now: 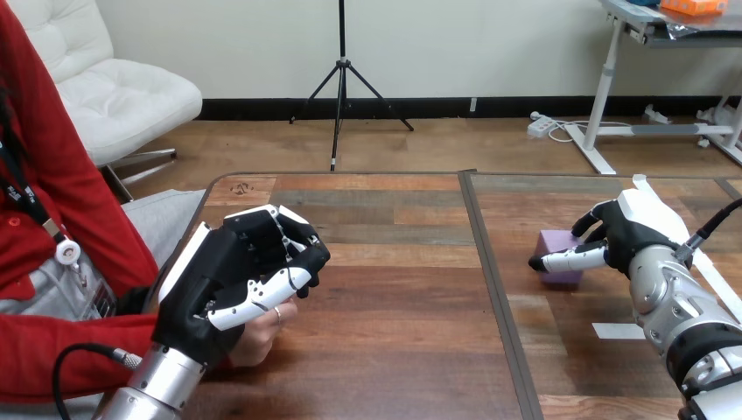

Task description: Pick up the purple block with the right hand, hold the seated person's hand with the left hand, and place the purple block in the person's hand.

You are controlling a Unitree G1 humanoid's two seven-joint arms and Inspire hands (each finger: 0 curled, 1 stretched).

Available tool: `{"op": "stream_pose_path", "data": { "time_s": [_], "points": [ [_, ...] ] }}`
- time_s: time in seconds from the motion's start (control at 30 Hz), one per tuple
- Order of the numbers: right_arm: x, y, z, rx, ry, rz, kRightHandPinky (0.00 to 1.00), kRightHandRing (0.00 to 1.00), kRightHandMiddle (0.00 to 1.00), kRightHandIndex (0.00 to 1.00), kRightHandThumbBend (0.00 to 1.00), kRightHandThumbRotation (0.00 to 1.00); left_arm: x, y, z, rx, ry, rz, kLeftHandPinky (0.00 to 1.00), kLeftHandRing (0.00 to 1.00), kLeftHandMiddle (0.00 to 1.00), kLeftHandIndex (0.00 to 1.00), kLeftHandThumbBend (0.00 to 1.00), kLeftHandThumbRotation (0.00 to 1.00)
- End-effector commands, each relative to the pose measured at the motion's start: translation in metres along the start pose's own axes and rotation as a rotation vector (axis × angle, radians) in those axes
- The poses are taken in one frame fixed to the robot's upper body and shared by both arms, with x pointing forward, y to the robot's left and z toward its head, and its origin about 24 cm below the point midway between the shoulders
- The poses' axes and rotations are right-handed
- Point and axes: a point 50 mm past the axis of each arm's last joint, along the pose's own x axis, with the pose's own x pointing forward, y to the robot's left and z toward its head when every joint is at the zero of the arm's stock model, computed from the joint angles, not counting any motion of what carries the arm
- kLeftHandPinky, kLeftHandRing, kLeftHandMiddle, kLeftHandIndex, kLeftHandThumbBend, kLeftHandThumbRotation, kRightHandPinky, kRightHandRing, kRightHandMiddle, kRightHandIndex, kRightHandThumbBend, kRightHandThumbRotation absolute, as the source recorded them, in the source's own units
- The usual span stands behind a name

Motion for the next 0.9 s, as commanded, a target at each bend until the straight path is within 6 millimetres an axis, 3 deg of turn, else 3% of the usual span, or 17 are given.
{"op": "stream_pose_path", "data": {
  "time_s": [0.0, 0.33, 0.87],
  "points": [
    [0.003, -0.018, 0.02, 0.0, -0.069, -0.081, 0.41, 0.49, 0.55, 0.59, 0.96, 0.39, 0.014, 0.004, 0.018, 0.052, -0.076, -0.022, 0.24, 0.35, 0.49, 0.44, 0.49, 0.2],
    [0.004, -0.024, 0.022, -0.001, -0.073, -0.113, 0.32, 0.41, 0.48, 0.53, 0.97, 0.39, 0.015, 0.004, 0.017, 0.048, -0.076, -0.023, 0.24, 0.37, 0.49, 0.44, 0.49, 0.2],
    [0.004, -0.033, 0.025, -0.001, -0.089, -0.164, 0.32, 0.4, 0.47, 0.53, 0.98, 0.4, 0.015, 0.005, 0.016, 0.043, -0.073, -0.024, 0.24, 0.36, 0.49, 0.44, 0.48, 0.2]
  ]
}}
